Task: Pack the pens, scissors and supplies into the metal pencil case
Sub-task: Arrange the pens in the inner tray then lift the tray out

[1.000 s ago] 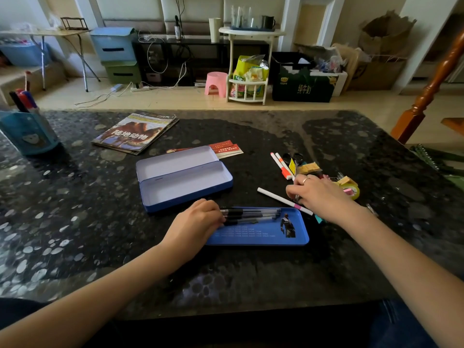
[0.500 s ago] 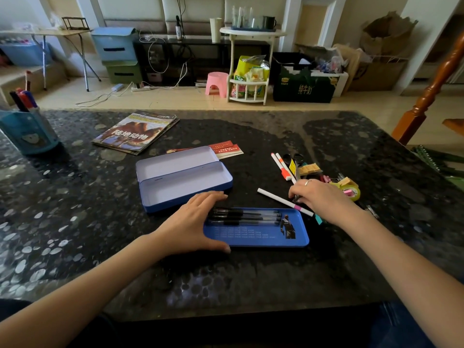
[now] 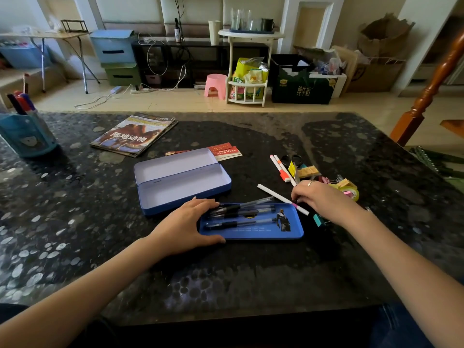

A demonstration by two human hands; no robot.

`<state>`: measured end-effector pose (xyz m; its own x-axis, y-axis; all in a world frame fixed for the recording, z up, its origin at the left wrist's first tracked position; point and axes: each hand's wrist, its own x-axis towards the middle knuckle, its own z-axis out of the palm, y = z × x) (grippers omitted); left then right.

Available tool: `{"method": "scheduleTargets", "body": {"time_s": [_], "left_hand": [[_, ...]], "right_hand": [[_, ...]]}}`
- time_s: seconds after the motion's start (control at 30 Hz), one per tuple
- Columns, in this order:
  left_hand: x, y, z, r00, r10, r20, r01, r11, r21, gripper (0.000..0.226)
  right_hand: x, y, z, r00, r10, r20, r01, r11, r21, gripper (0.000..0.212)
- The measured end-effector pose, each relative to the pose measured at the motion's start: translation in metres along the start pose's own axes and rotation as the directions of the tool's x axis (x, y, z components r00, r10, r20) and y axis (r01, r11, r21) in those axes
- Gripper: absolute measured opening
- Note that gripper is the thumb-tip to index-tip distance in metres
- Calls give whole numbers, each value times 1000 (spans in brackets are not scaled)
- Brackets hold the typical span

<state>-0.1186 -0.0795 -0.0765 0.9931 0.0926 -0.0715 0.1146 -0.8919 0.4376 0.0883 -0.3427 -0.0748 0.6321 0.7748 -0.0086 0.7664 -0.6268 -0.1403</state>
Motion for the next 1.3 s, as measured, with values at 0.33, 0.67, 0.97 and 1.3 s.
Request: {"method": "scheduleTargets", "body": {"time_s": [0.33, 0.67, 0.97, 1.3], "left_hand": [[3, -3, 8, 997, 79, -10, -77, 993, 86, 69], [3, 0, 13, 994, 107, 36, -111, 989, 103, 63], [6, -1, 15, 974, 228, 5, -226, 963, 144, 54], [2, -2, 8, 965, 156, -213, -165, 986, -25, 15]], "right_hand": [[-10, -52, -22, 821, -229, -523, 217, 972, -86, 19], [-11, -126, 24, 856, -478, -197, 465, 879, -109, 26], [-3, -84, -18, 998, -60, 35, 51, 974, 220, 15], [-3, -85, -5, 990, -54, 132, 22, 973, 229, 10]]}}
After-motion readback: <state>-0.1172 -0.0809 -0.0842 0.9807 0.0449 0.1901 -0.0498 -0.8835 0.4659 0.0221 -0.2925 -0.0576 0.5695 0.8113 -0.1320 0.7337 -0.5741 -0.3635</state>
